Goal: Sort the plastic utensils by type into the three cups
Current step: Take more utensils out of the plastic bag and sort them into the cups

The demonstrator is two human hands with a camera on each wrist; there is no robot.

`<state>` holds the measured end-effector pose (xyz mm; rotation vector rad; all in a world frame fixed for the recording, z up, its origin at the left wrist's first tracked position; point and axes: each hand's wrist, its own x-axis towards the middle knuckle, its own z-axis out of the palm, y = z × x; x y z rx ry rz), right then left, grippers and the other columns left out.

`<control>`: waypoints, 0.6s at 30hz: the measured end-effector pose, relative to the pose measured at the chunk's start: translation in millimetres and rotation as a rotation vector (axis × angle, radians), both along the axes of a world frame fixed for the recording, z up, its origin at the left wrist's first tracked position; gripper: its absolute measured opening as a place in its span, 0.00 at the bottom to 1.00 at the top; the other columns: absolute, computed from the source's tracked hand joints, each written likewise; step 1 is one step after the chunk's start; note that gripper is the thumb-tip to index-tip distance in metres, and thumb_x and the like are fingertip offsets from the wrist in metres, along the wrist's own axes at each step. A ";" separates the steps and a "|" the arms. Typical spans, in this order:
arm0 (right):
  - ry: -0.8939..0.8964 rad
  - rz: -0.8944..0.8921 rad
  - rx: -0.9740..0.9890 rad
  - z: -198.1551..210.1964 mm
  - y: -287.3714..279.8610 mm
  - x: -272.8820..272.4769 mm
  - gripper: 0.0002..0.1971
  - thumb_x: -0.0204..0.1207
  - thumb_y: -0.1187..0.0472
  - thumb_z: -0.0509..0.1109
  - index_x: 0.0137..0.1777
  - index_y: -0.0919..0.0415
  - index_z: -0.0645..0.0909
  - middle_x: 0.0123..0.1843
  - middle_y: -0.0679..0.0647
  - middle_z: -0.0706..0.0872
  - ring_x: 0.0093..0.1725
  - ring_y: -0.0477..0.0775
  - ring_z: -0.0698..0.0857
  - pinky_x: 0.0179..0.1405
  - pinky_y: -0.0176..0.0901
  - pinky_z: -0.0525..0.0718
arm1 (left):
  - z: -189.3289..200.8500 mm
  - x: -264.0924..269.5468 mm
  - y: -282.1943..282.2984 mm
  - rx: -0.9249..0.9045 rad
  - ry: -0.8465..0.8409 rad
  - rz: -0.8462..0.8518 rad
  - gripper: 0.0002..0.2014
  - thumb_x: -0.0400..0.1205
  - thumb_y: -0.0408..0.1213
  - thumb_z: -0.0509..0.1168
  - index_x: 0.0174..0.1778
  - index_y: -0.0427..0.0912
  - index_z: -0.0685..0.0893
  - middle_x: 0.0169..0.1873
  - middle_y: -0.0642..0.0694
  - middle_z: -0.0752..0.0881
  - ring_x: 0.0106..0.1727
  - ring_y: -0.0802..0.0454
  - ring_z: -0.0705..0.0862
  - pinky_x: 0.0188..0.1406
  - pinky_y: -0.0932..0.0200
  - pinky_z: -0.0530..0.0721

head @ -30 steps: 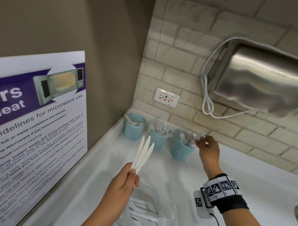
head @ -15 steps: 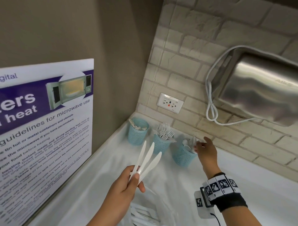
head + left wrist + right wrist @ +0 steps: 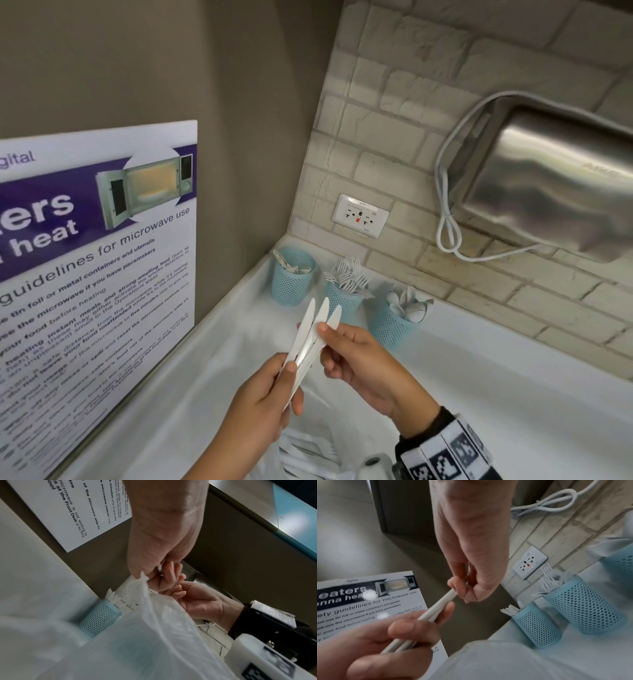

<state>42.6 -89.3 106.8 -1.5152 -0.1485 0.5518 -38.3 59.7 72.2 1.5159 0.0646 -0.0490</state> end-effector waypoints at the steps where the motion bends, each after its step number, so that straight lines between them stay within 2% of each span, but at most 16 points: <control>1: -0.003 -0.017 0.027 1.8 0.7 0.2 0.14 0.79 0.56 0.67 0.51 0.68 0.85 0.28 0.51 0.77 0.27 0.43 0.74 0.29 0.32 0.75 | 1.9 -0.9 0.7 -0.024 0.011 -0.009 0.12 0.87 0.39 0.54 0.48 0.49 0.84 0.24 0.45 0.79 0.18 0.53 0.68 0.16 0.64 0.65; 4: -0.048 -0.049 0.075 6.3 0.5 0.4 0.09 0.79 0.60 0.68 0.50 0.61 0.89 0.30 0.50 0.76 0.30 0.43 0.75 0.31 0.32 0.77 | 4.9 -1.4 3.1 -0.079 0.021 -0.021 0.15 0.87 0.40 0.53 0.47 0.45 0.86 0.23 0.41 0.81 0.16 0.49 0.71 0.17 0.62 0.70; 8: -0.076 -0.053 0.075 7.8 1.8 -3.5 0.09 0.78 0.62 0.70 0.52 0.64 0.89 0.31 0.52 0.77 0.31 0.45 0.75 0.34 0.33 0.79 | 6.6 -0.3 3.8 -0.161 0.070 -0.039 0.17 0.87 0.42 0.53 0.48 0.41 0.86 0.24 0.37 0.83 0.17 0.44 0.76 0.18 0.60 0.76; 11: -0.121 0.032 0.000 7.5 6.9 -12.3 0.07 0.79 0.63 0.70 0.50 0.64 0.87 0.31 0.51 0.81 0.33 0.46 0.79 0.36 0.33 0.79 | 7.9 -1.9 3.0 -0.197 0.092 -0.067 0.16 0.87 0.44 0.52 0.52 0.43 0.85 0.28 0.36 0.86 0.19 0.43 0.79 0.20 0.59 0.78; 15: -0.078 0.113 -0.020 9.7 12.5 -16.2 0.13 0.79 0.61 0.70 0.62 0.62 0.85 0.35 0.52 0.83 0.33 0.46 0.78 0.33 0.33 0.75 | 8.7 -3.0 6.3 -0.095 0.089 -0.075 0.17 0.87 0.49 0.51 0.50 0.48 0.85 0.27 0.40 0.86 0.15 0.50 0.72 0.16 0.66 0.68; 18: -0.071 0.158 -0.023 13.0 13.8 -15.9 0.12 0.79 0.59 0.69 0.59 0.61 0.86 0.35 0.55 0.82 0.31 0.50 0.77 0.31 0.34 0.74 | 9.0 -3.2 7.4 -0.017 0.100 -0.107 0.21 0.86 0.53 0.49 0.47 0.48 0.84 0.24 0.43 0.84 0.14 0.54 0.68 0.16 0.67 0.64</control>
